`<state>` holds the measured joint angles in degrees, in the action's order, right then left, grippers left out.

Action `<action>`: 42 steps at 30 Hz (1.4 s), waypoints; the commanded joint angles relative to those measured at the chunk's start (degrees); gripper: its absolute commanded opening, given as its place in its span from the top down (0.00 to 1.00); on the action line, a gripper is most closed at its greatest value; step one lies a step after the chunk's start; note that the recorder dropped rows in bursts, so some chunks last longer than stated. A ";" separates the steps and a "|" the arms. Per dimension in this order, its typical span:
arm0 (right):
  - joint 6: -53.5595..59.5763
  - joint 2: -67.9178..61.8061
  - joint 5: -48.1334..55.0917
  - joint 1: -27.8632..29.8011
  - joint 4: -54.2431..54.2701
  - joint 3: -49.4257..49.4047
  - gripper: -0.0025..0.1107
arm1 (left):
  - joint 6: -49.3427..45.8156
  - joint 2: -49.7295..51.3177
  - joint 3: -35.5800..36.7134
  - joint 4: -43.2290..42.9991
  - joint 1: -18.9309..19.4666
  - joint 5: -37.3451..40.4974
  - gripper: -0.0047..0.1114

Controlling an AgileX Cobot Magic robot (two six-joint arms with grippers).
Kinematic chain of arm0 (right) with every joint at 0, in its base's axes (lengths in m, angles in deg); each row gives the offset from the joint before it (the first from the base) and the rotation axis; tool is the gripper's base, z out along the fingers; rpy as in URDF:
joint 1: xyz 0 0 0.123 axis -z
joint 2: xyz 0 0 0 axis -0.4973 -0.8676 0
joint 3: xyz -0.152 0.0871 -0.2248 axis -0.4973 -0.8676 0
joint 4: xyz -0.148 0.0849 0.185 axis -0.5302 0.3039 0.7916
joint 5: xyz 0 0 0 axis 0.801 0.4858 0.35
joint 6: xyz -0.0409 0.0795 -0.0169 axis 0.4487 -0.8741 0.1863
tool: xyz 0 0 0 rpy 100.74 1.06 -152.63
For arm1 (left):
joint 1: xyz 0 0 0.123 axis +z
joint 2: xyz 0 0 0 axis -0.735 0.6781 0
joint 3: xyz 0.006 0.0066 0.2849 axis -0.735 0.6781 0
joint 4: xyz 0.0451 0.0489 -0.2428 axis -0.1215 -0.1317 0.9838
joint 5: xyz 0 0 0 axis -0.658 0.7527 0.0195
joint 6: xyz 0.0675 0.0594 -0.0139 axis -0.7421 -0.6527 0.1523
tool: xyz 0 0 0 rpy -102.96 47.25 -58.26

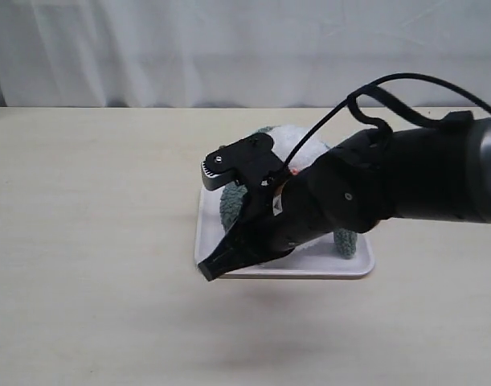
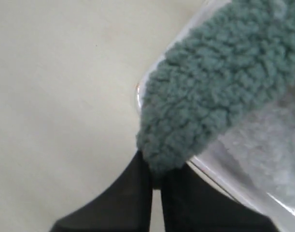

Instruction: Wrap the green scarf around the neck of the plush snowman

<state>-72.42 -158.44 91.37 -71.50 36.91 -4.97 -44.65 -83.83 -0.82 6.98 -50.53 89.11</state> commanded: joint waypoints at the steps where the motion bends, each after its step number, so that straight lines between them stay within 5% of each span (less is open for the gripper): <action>1: -1.65 3.32 4.31 0.36 -10.45 0.05 0.94 | 0.30 -0.18 0.15 -0.10 0.20 -0.46 0.96; 11: -19.94 4.72 17.37 0.36 -32.90 0.15 0.94 | 0.30 -0.18 0.15 -0.10 0.20 -0.46 0.96; 31: -17.25 -0.74 10.66 -3.99 -28.58 -0.57 0.94 | 0.30 -0.18 0.15 -0.10 0.20 -0.46 0.96; 42: -14.48 -3.91 19.79 -5.09 -32.48 -0.57 0.94 | 0.30 -0.18 0.15 -0.10 0.20 -0.46 0.96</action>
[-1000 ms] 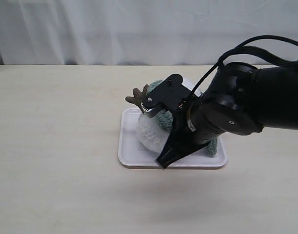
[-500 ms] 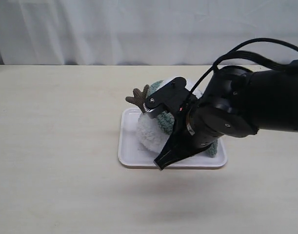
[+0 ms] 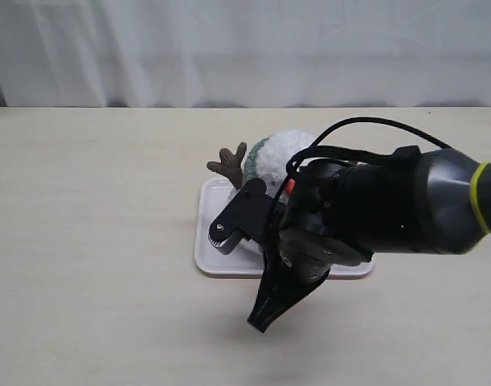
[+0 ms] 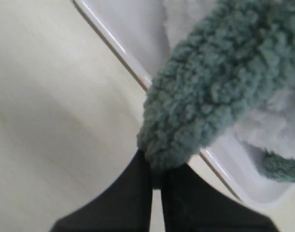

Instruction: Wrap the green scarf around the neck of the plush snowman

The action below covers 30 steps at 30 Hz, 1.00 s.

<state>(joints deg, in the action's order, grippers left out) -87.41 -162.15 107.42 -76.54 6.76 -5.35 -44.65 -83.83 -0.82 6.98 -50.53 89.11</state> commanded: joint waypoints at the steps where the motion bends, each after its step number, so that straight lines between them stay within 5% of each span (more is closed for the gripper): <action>1: 0.51 -0.10 3.87 -0.05 -2.59 -0.19 0.94 | 0.30 -0.18 0.15 -0.10 0.20 -0.46 0.96; 19: 1.22 -0.10 8.59 -0.05 -10.53 -0.19 0.94 | 0.30 -0.18 0.15 -0.10 0.20 -0.46 0.96; 30: 13.88 -0.10 12.83 -0.05 1.80 -0.19 0.58 | 0.30 -0.18 0.15 -0.10 0.20 -0.46 0.96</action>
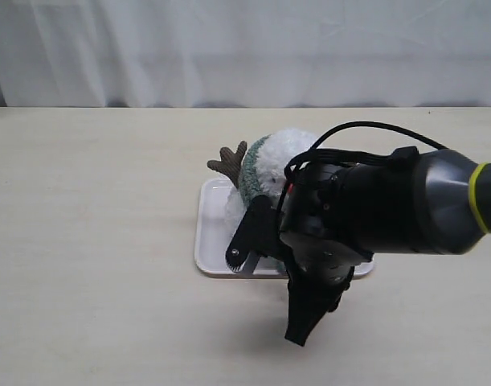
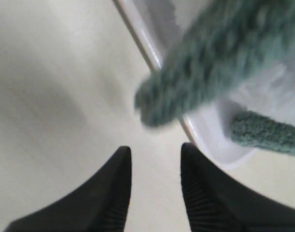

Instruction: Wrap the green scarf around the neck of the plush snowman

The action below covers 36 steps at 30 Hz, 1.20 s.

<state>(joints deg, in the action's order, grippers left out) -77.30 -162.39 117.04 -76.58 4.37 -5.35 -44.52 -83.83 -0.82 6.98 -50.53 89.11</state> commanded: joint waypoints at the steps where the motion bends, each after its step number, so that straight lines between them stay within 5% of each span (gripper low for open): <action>1: 4.55 0.14 3.65 0.00 5.84 -0.19 0.55 | 0.17 -0.18 0.15 -0.10 0.20 -0.46 0.96; 11: 5.60 7.07 3.21 0.00 12.26 1.90 0.53 | 0.17 -0.18 0.15 -0.10 0.20 -0.46 0.96; 13: 2.75 10.39 -0.17 0.00 12.93 4.69 0.61 | 0.17 -0.18 0.15 -0.10 0.20 -0.46 0.96; 16: 1.81 13.37 -6.31 0.00 14.70 10.21 0.94 | 0.17 -0.18 0.15 -0.10 0.20 -0.46 0.96; 20: -3.96 9.56 -3.24 0.00 10.47 19.71 0.94 | 0.17 -0.18 0.15 -0.10 0.20 -0.46 0.96; 25: -11.68 -4.02 15.88 0.25 -2.18 36.12 0.94 | 0.17 -0.18 0.15 -0.10 0.20 -0.46 0.96; 31: -10.56 -14.10 17.92 4.23 3.61 47.73 0.94 | 0.17 -0.18 0.15 -0.10 0.20 -0.46 0.96; 36: -10.56 -16.92 19.60 6.23 4.66 47.72 0.94 | 0.17 -0.18 0.15 -0.10 0.20 -0.46 0.96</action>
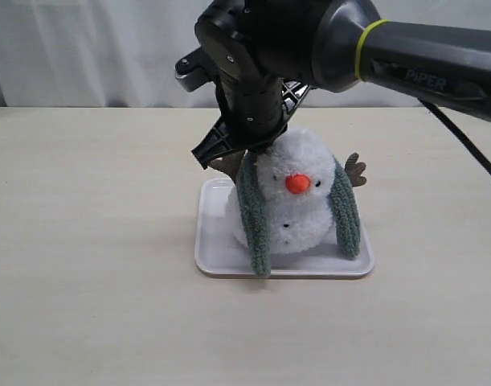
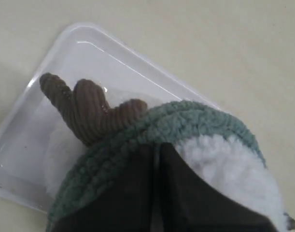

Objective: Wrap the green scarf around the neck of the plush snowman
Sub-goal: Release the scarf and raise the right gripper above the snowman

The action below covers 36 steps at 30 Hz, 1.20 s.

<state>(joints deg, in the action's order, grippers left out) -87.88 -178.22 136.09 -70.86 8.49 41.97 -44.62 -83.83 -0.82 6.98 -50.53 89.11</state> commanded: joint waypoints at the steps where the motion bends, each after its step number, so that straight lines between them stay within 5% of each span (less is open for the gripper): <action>1: 0.02 -1.70 -0.71 0.23 0.54 0.40 0.94 | 0.27 -0.18 0.15 -0.10 0.20 -0.46 0.96; 36: 3.00 5.11 3.02 0.23 3.61 0.40 0.94 | 0.27 -0.18 0.15 -0.10 0.20 -0.46 0.96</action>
<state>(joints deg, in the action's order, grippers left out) -85.77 -175.33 137.40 -70.62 11.50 41.97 -44.60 -83.83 -0.82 6.98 -50.53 89.11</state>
